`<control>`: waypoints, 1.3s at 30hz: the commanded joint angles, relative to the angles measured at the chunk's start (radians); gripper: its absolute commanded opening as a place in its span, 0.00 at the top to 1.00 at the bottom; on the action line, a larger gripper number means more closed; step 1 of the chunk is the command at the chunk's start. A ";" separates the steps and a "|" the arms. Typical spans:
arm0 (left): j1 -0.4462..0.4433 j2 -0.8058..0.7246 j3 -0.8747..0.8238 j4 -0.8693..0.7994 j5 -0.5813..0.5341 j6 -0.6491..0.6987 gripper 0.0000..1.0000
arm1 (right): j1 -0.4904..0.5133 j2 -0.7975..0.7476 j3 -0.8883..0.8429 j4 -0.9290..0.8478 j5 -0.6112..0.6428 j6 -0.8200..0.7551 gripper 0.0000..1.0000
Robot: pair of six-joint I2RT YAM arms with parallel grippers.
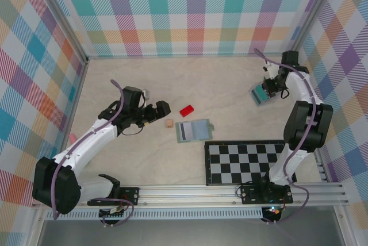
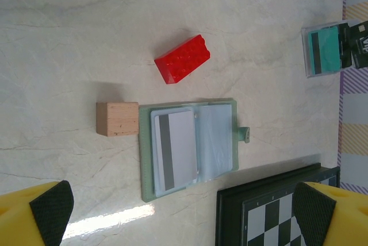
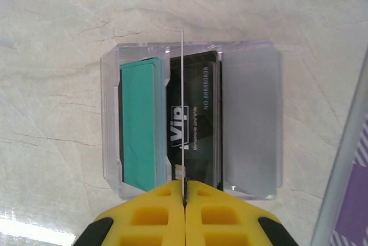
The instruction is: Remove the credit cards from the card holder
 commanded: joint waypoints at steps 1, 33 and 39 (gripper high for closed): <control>0.013 -0.014 0.012 -0.010 0.018 0.013 0.00 | -0.014 -0.038 0.015 -0.008 -0.030 0.003 0.95; 0.013 -0.029 0.001 -0.014 0.029 -0.003 0.00 | -0.021 0.057 -0.010 0.040 -0.054 0.000 0.78; 0.013 -0.028 -0.004 -0.010 0.031 -0.002 0.00 | -0.023 0.008 0.005 0.042 -0.054 0.031 0.75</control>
